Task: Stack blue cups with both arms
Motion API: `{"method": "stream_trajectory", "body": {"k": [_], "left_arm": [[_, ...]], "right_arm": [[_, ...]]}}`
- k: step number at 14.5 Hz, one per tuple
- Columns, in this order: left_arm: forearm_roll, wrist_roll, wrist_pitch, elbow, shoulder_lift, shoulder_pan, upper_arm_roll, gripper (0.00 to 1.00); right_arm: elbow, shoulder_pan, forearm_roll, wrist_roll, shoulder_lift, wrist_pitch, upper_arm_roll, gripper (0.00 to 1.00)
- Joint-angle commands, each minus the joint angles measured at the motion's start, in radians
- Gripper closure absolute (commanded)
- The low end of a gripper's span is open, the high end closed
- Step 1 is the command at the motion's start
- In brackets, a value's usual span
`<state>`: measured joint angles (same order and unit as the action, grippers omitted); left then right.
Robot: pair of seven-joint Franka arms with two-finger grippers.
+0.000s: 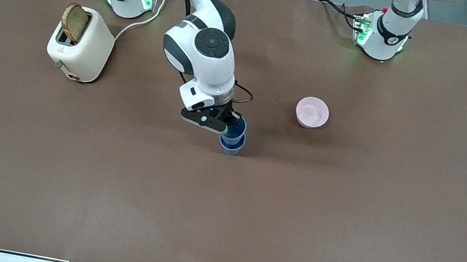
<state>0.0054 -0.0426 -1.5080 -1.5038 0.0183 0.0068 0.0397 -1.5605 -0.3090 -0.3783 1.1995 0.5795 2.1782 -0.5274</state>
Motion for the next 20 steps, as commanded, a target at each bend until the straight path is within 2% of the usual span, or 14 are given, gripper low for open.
{"method": "stream_trajectory", "body": {"k": [1,16,19,20], "left_arm": [[-0.010,0.013,-0.001,-0.013,0.017,0.001,-0.001,0.00],[-0.012,0.013,-0.020,-0.013,0.012,0.001,-0.001,0.00],[-0.012,0.015,-0.021,-0.012,0.011,0.002,-0.001,0.00],[-0.012,0.015,-0.021,-0.012,0.011,0.001,-0.001,0.00]], "right_arm": [[0.019,-0.009,-0.030,0.025,0.022,0.028,0.001,0.99],[-0.006,-0.015,-0.087,0.025,0.057,0.028,0.003,0.98],[-0.016,-0.018,-0.093,0.026,0.057,0.028,0.003,0.96],[-0.016,-0.018,-0.093,0.026,0.057,0.028,0.003,0.93]]}}
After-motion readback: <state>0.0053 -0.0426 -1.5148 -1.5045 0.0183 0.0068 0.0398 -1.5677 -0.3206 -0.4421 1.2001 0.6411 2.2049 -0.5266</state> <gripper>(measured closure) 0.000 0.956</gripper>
